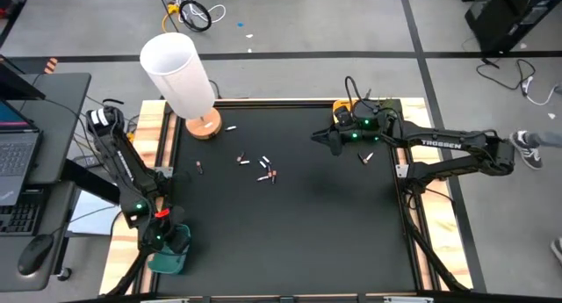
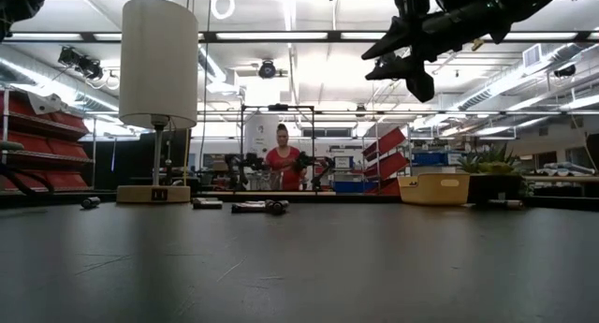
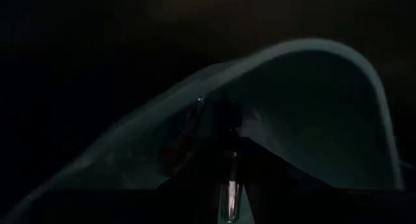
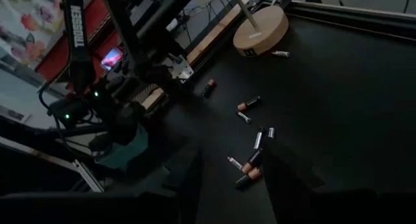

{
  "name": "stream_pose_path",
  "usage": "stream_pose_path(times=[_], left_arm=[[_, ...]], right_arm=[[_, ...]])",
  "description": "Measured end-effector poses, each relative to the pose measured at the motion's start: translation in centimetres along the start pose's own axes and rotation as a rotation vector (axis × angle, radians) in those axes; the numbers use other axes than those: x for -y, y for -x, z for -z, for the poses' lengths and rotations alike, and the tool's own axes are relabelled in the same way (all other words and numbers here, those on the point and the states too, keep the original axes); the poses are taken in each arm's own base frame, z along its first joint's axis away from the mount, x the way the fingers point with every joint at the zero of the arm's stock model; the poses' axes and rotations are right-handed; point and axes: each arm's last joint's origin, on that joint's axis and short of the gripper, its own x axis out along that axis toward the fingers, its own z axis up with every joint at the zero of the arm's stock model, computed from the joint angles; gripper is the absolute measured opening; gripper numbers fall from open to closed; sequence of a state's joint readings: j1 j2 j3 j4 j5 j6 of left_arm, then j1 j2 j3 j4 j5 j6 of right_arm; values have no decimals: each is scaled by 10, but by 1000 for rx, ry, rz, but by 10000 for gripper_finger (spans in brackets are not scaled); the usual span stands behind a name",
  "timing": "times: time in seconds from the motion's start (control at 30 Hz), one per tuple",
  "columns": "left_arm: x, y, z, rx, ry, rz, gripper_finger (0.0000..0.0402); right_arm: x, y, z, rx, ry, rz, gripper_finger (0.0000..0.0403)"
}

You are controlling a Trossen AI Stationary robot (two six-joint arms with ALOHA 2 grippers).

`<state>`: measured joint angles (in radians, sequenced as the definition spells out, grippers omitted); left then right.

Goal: Sort batteries
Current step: Put the silver battery into the blue bin, then put the black battery into the yellow bin

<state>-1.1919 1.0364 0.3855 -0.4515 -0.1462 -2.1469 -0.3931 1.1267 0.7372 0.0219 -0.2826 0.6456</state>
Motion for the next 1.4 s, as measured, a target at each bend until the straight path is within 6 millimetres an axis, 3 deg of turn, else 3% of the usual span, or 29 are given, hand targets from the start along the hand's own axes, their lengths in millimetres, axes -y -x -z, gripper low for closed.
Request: stream_pose_path(times=[0.43,0.73,1.0,1.13,1.23,1.3,1.4], left_arm=[[10,5,6,-49,9,32,89],[20,13,13,-105,41,39,154],[59,50,31,-193,19,134,150],[82,78,28,-79,-2,197,143],[98,92,21,103,-41,333,141],[106,94,17,237,-99,429,141],[113,85,4,390,-170,429,141]], right_arm=[[1,0,-1,7,8,1,135],[1,0,-1,10,21,-1,133],[0,0,-2,12,22,-3,133],[-2,0,-4,35,19,-22,133],[-3,0,-5,53,12,-37,134],[-3,0,-5,53,-2,-38,134],[-4,1,-5,30,-30,-65,127]])
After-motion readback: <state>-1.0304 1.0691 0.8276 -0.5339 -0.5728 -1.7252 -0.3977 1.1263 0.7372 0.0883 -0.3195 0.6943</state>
